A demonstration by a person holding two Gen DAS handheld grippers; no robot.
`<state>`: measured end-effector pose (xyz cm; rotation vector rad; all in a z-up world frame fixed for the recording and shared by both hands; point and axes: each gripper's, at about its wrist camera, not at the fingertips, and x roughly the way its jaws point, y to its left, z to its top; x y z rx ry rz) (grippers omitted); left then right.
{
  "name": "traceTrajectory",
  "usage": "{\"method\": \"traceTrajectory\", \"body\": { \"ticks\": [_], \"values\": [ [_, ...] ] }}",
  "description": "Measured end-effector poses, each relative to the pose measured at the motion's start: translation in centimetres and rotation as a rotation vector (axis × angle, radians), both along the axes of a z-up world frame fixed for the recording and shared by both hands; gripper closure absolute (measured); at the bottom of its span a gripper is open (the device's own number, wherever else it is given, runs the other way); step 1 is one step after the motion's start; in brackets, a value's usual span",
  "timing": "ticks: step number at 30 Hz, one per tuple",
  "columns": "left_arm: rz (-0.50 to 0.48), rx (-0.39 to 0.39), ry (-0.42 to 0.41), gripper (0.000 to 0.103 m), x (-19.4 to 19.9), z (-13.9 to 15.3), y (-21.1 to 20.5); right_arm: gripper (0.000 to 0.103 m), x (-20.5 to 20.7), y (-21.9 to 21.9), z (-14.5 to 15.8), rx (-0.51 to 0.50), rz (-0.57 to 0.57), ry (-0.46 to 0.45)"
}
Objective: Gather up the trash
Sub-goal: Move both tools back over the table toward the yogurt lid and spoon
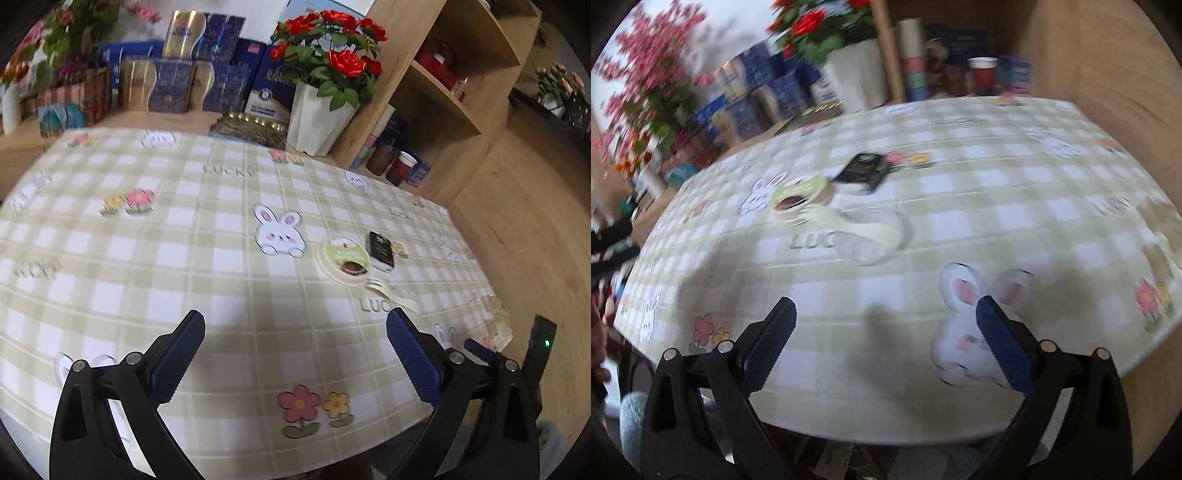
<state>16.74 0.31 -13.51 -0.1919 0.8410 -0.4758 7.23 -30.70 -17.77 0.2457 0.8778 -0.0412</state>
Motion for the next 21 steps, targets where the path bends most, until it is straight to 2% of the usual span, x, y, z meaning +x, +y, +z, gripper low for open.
{"method": "traceTrajectory", "body": {
  "ticks": [1, 4, 7, 12, 17, 21],
  "values": [
    [0.0, -0.004, -0.001, 0.007, 0.0, 0.0, 0.3, 0.009, 0.8, 0.8, -0.2, -0.005, 0.044, 0.029],
    [0.014, -0.019, 0.034, 0.007, 0.4, -1.0, 1.1, 0.012, 0.9, 2.3, 0.2, -0.03, 0.11, 0.006],
    [0.032, -0.016, 0.053, 0.007, 0.7, -1.9, 1.2, 0.013, 0.8, 2.5, 0.1, -0.026, 0.128, 0.005],
    [0.059, -0.043, 0.051, 0.007, 0.1, -2.7, 2.2, 0.022, 2.5, 2.6, -0.3, -0.037, 0.162, 0.016],
    [0.071, -0.005, 0.057, 0.007, 1.9, -3.3, 1.8, 0.028, 5.7, 3.6, 0.8, -0.166, 0.265, -0.034],
    [0.058, -0.022, 0.037, 0.007, 3.2, -2.7, 0.7, 0.049, 9.7, 4.0, -0.1, -0.261, 0.375, 0.036]
  ]
}}
